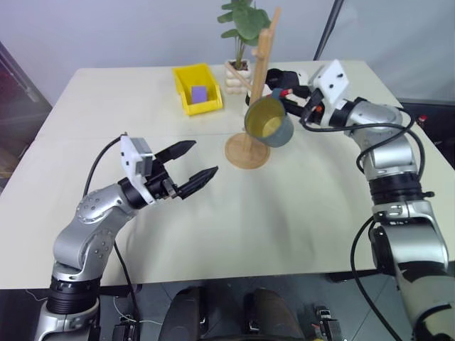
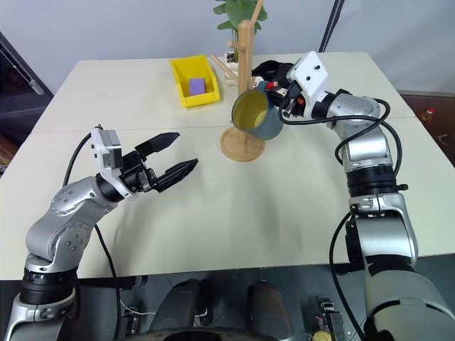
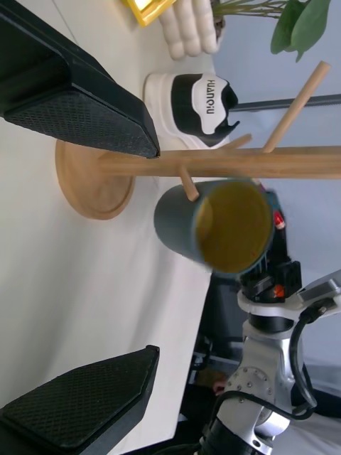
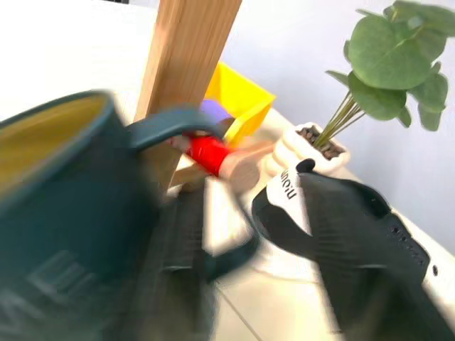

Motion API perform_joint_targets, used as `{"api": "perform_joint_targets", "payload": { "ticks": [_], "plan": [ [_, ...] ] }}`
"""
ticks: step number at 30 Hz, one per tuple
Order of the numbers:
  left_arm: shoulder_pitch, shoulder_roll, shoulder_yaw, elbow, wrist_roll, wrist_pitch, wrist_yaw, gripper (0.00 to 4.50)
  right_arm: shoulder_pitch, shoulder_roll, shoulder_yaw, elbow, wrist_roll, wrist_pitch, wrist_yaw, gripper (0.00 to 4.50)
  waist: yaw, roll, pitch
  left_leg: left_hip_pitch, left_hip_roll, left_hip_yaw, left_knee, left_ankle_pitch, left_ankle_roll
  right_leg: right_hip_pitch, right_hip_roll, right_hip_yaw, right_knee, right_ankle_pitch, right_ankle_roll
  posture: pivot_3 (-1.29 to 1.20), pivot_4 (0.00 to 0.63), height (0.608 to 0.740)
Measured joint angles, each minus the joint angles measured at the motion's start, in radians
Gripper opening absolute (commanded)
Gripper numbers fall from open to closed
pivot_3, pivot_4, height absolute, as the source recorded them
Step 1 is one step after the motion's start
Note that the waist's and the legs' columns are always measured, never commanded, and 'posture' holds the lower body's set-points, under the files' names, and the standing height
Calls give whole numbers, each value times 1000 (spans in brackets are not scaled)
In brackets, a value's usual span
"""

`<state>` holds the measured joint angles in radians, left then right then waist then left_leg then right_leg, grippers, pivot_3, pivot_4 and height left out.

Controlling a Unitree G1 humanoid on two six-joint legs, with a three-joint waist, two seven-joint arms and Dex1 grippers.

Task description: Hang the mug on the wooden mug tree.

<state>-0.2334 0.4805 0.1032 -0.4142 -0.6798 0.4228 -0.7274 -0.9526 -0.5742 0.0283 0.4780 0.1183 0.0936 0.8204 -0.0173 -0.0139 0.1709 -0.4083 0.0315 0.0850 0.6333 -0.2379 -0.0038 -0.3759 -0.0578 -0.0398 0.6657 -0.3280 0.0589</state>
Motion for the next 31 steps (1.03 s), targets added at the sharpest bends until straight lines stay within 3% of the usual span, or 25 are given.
{"api": "perform_joint_targets", "payload": {
  "ticks": [8,15,19,25,31],
  "plan": [
    [-8,-1,1,0,1,0,10,4500,67,-81,-44,-116,-4,37,-16,3047,6,0,0,0,0,0,0,0,0,0,0,0,-1,0,0,0,150,740],
    [5,-8,28,8,3,0,44,4500,364,-115,-304,-342,191,198,-62,3047,4,0,0,1,0,0,-1,0,0,2,0,0,-1,0,0,0,150,740],
    [23,-34,44,83,71,-24,123,4500,532,-62,-378,-421,257,243,-111,3047,-2,1,0,3,0,0,-1,0,0,3,1,0,0,0,0,0,150,740],
    [89,-92,74,265,245,-109,297,4500,719,107,-358,-442,245,161,-209,3047,1,1,0,2,0,0,-1,0,0,1,1,0,0,0,0,0,150,740],
    [149,-98,75,288,323,-152,336,4500,736,157,-307,-435,217,63,-225,3047,3,0,0,2,0,0,-1,0,-1,1,1,0,0,0,1,0,150,740]
  ]
}}
